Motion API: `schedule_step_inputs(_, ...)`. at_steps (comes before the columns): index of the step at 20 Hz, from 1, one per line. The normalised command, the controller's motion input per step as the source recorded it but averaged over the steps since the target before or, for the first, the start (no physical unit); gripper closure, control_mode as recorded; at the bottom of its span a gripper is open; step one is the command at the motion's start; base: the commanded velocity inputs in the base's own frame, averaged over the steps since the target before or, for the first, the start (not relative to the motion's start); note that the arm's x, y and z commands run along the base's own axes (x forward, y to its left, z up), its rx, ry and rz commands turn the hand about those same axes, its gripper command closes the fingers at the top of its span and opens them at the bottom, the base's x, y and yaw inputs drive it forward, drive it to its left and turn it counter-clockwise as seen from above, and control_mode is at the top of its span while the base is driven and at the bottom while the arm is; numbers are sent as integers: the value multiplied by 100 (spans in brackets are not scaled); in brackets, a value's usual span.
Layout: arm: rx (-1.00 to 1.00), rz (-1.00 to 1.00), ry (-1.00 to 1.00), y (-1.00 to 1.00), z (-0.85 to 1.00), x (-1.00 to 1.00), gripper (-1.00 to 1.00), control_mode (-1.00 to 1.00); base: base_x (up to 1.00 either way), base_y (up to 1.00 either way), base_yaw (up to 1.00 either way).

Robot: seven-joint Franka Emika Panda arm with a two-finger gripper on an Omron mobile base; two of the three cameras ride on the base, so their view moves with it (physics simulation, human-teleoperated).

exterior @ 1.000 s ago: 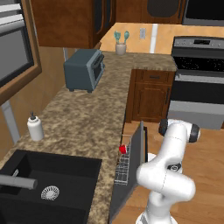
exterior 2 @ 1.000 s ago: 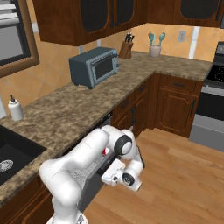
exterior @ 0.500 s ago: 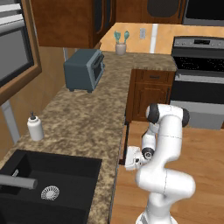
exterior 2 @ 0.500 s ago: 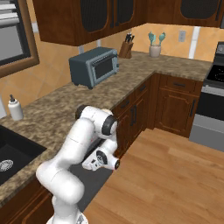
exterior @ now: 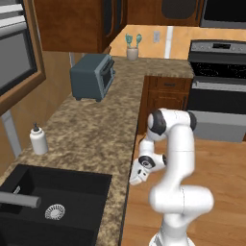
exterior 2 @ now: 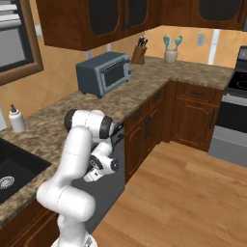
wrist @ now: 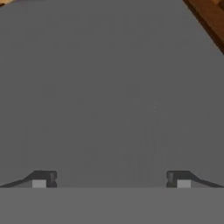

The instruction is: Pick up the cup and bowl from the counter, place them in the dishwasher, and close the dishwasher door.

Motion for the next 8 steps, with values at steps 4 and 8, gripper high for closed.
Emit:
schedule_step_inputs(4,0,-1,0,96,0,0,-100,-100,0,0,0)
schedule_step_inputs(8,0,0,0,69,0,0,-100,-100,0,0,0)
